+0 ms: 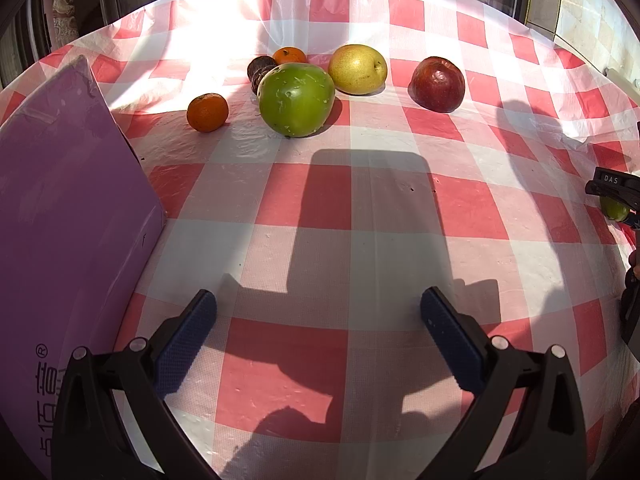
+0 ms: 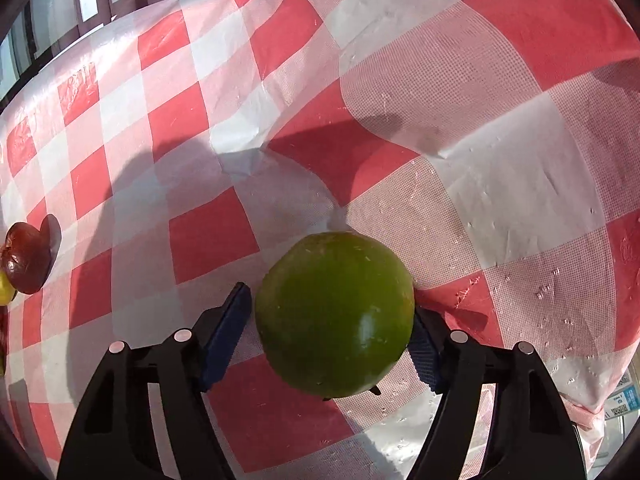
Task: Organize fruits
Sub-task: 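Grasp the large green fruit with the left gripper while the right gripper holds the tomato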
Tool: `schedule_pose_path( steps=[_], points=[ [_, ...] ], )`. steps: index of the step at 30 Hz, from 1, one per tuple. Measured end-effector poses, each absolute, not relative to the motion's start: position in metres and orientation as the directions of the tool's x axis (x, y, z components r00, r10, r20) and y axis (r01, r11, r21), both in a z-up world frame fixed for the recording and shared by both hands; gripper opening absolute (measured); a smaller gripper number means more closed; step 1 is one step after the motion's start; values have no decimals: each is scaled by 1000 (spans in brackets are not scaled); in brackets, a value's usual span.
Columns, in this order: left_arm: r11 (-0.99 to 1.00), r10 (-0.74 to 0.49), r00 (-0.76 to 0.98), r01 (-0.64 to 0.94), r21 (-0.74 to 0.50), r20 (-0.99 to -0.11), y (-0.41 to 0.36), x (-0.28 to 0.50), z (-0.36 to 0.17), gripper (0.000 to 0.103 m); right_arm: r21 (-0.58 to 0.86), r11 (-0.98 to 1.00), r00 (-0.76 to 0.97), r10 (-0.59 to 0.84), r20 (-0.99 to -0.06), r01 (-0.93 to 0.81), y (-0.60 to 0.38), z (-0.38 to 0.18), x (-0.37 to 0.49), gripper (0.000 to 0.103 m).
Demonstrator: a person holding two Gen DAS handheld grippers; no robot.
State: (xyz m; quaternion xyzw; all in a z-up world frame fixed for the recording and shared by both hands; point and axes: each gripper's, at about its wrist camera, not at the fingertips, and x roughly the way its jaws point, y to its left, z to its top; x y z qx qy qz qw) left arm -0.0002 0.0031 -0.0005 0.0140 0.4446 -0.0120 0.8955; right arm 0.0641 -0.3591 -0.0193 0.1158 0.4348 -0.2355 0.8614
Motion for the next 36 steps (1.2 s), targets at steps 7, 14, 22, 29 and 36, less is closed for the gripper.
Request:
schedule_pose_path(
  steps=[7, 14, 22, 29, 36],
  points=[
    [999, -9, 604, 34, 14, -797, 3, 0, 0, 102, 28, 894, 553, -251, -795, 446, -350, -18, 60, 58],
    [1000, 0, 596, 22, 16, -803, 3, 4, 1, 102, 135, 958, 620, -53, -783, 253, -292, -13, 45, 58],
    [1000, 11, 585, -17, 1, -811, 10, 91, 4, 101, 88, 984, 620, -28, -784, 156, -255, -2, 50, 58],
    [999, 45, 614, -47, 20, -788, 12, 155, 8, 78, 80, 987, 609, -23, -793, 142, -252, -3, 55, 58],
    [999, 42, 627, -29, 31, -778, 7, 151, 11, 59, 65, 988, 606, -35, -795, 142, -252, -2, 55, 58]
  ],
)
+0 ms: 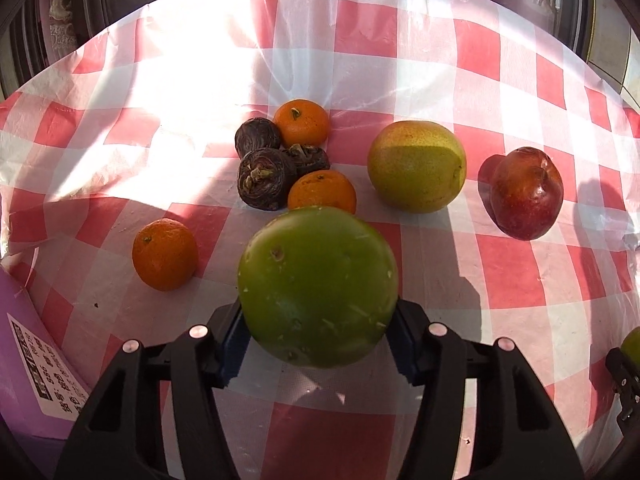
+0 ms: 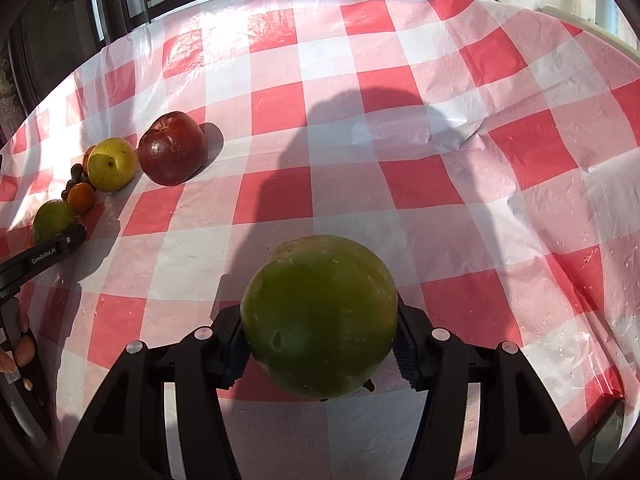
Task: Organize fruits
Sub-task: 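Grasp the large green fruit with the left gripper while the right gripper holds the tomato, then carry both green fruits with both grippers over the white purple-rimmed box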
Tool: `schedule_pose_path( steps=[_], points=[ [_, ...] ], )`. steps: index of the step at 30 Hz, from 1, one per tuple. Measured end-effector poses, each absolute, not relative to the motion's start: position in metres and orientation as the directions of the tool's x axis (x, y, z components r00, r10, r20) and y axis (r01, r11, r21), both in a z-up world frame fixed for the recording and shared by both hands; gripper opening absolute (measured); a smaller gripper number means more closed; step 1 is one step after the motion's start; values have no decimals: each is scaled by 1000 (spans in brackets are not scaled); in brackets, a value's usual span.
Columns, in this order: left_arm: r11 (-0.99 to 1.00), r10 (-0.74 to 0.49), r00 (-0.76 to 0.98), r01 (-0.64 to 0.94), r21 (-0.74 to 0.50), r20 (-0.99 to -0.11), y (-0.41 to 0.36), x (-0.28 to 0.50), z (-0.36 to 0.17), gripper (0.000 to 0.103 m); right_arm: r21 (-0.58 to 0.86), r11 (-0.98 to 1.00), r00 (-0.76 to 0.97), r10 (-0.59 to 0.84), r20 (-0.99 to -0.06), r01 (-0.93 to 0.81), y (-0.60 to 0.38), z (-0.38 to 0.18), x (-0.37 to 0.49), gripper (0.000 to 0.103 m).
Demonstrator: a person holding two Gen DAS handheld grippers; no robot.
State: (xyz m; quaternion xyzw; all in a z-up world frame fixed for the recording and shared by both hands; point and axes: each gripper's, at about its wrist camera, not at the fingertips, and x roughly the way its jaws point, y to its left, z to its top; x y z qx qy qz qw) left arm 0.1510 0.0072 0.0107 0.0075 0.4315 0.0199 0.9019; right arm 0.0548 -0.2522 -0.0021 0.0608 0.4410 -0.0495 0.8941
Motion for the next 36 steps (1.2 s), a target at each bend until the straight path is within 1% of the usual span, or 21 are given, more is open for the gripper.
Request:
schedule_pose_path(
  steps=[15, 19, 23, 25, 26, 27, 28, 29, 31, 32, 33, 34, 35, 36],
  points=[
    [999, 42, 630, -40, 23, -775, 11, 145, 11, 58, 44, 989, 600, -51, -798, 143, -250, -5, 57, 58],
    [998, 34, 641, -64, -9, -767, 11, 119, 11, 58, 69, 987, 606, -32, -795, 142, -252, -4, 56, 58],
    [995, -12, 669, -63, -73, -743, 13, 74, 20, 56, 149, 983, 631, 47, -774, 110, -256, -1, 52, 58],
    [996, -34, 697, -39, -86, -716, 12, 48, 32, 55, 156, 986, 647, 77, -759, 66, -251, 4, 49, 58],
    [997, -39, 720, -22, -79, -693, 11, 34, 41, 53, 147, 988, 655, 83, -751, 43, -246, 7, 46, 58],
    [998, -40, 745, -4, -64, -666, 11, 23, 50, 38, 127, 992, 662, 77, -746, 28, -240, 10, 43, 58],
    [999, -38, 773, 15, -42, -634, 10, 7, 64, 29, 121, 993, 665, 82, -743, 14, -235, 11, 39, 58],
    [999, -38, 791, 22, -34, -611, 10, -5, 77, 29, 143, 990, 662, 107, -742, 1, -230, 12, 35, 58],
    [997, -74, 782, 39, -70, -619, 17, -16, 97, 29, 174, 985, 662, 143, -736, -19, -222, 13, 27, 58],
    [994, -108, 758, 63, -92, -644, 20, -17, 102, 34, 146, 989, 667, 124, -734, -22, -217, 14, 25, 58],
    [991, -130, 738, 79, -106, -663, 22, -17, 103, 47, 115, 993, 667, 99, -738, -20, -212, 14, 24, 58],
    [992, -121, 733, 71, -101, -669, 26, -17, 101, 55, 110, 994, 661, 93, -745, -16, -211, 13, 25, 58],
    [995, -93, 739, 53, -80, -667, 29, -18, 97, 70, 116, 993, 655, 94, -750, -11, -211, 12, 25, 58],
    [997, -78, 739, 46, -65, -669, 31, -18, 91, 80, 117, 993, 654, 92, -751, -6, -213, 11, 26, 58]
  ],
)
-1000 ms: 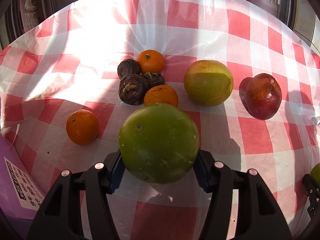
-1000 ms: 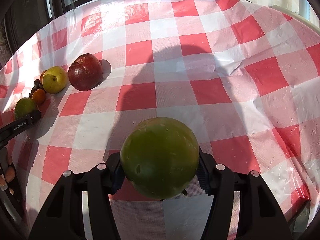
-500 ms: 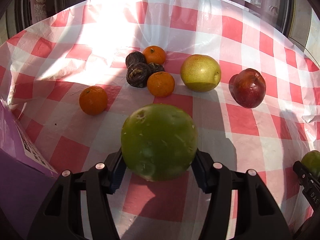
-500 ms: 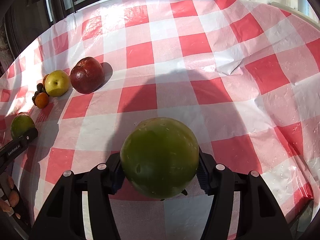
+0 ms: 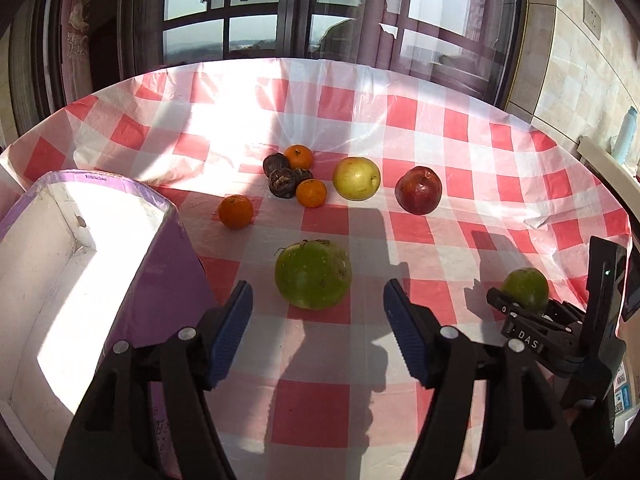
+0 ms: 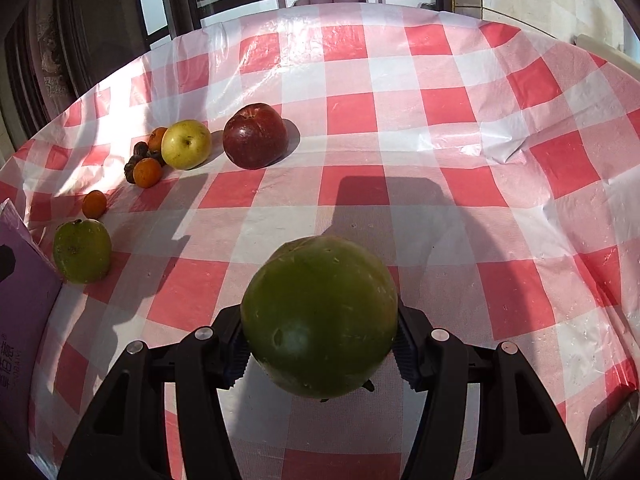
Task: Organize fruits
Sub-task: 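Carry both green fruits with both grippers over the white purple-rimmed box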
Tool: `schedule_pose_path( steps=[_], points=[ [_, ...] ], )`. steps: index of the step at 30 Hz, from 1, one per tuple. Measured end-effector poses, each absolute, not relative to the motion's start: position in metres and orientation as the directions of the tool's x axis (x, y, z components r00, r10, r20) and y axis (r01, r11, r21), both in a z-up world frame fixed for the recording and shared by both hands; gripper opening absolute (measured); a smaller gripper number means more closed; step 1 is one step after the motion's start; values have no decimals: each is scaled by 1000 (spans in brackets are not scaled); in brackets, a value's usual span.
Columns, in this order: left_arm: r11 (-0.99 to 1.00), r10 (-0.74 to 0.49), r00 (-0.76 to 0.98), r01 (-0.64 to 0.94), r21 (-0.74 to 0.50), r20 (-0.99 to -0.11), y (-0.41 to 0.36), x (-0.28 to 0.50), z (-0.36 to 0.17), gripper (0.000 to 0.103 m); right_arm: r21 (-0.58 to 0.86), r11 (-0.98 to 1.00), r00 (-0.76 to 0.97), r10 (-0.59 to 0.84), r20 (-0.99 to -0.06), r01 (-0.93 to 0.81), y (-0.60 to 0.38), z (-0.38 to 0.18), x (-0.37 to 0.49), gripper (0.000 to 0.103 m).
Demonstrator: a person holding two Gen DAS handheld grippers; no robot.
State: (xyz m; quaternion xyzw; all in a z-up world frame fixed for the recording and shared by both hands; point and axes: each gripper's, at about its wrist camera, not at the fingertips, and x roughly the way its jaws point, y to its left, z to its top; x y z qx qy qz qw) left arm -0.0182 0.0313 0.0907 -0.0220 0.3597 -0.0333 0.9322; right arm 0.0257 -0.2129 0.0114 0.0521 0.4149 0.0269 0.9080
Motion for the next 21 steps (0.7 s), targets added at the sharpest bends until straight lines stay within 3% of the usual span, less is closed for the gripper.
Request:
schedule_pose_path(
  steps=[3, 9, 11, 12, 13, 21],
  points=[
    [993, -118, 693, 82, -84, -711, 30, -11, 62, 90, 130, 992, 651, 102, -752, -5, -215, 10, 26, 58],
    [999, -33, 653, 36, -12, -756, 12, 30, 30, 90, 131, 991, 640, 126, -758, -39, -211, 8, 28, 58],
    [999, -26, 578, 37, -6, -816, 7, 48, 16, 78, 147, 988, 641, 142, -755, -45, -212, 8, 27, 58],
    [996, 61, 592, 19, 89, -803, -3, 46, 22, 67, 155, 987, 642, 149, -752, -47, -213, 8, 27, 58],
    [997, -3, 585, 66, 44, -811, -2, 51, 11, 66, 160, 986, 643, 153, -750, -48, -214, 9, 27, 58],
    [998, -23, 612, 58, 16, -790, 12, 42, -8, 66, 158, 985, 628, 161, -761, -61, -211, 6, 29, 58]
  ],
)
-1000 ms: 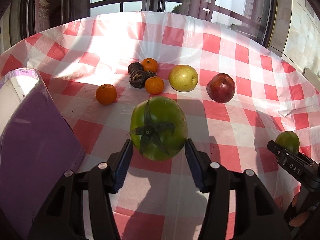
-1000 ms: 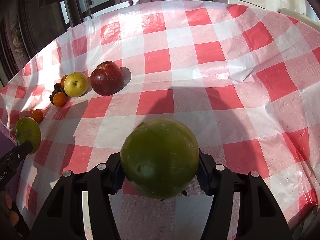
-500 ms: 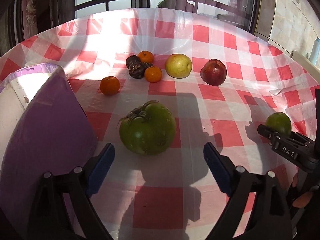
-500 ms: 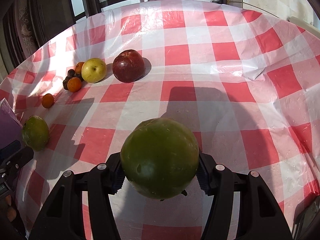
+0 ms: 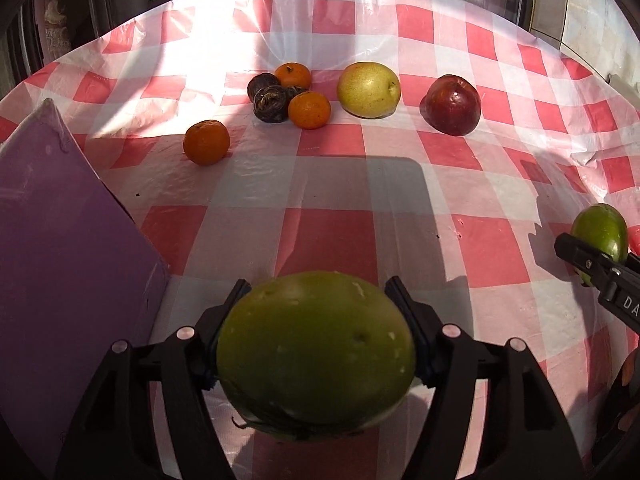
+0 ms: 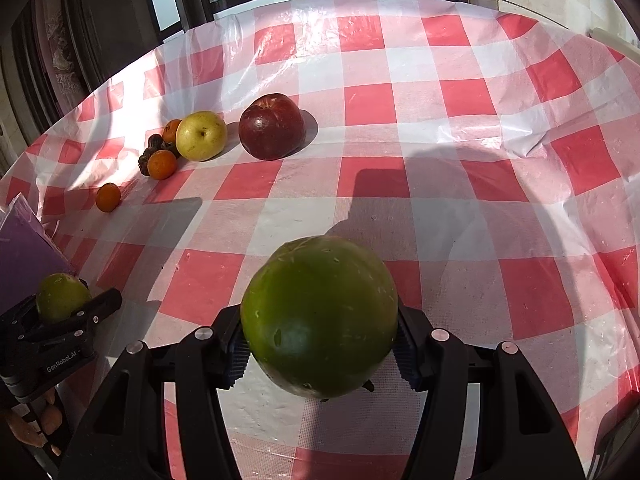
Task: Organize fruits
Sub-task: 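Carry both green fruits with both grippers over the white purple-rimmed box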
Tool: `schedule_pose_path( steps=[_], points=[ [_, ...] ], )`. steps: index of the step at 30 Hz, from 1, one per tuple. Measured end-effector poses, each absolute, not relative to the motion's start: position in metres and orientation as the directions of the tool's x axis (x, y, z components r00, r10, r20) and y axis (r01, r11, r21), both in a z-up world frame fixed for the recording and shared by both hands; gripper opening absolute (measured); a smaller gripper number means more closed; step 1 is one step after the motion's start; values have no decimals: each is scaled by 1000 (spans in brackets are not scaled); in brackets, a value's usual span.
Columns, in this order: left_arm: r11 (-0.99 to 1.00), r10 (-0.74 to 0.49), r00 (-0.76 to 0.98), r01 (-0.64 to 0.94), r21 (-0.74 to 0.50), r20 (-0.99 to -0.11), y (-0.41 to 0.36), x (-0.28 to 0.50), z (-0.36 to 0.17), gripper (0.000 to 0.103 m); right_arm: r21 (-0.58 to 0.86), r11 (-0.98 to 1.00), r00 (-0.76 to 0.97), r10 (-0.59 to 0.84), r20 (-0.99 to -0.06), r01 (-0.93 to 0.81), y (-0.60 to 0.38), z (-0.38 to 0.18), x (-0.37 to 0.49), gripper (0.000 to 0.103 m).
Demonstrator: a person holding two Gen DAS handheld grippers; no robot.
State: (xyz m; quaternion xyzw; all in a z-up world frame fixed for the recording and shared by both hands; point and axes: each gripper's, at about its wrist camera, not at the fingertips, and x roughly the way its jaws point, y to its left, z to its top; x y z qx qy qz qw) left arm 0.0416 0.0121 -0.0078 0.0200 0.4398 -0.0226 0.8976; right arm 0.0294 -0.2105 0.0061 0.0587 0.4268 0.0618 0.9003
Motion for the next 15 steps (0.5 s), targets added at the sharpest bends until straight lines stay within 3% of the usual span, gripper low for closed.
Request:
schedule_pose_path(
  steps=[15],
  points=[
    [996, -68, 651, 84, -18, -756, 38, 40, 3, 65, 182, 981, 636, 182, -750, -66, -214, 10, 27, 58]
  ],
)
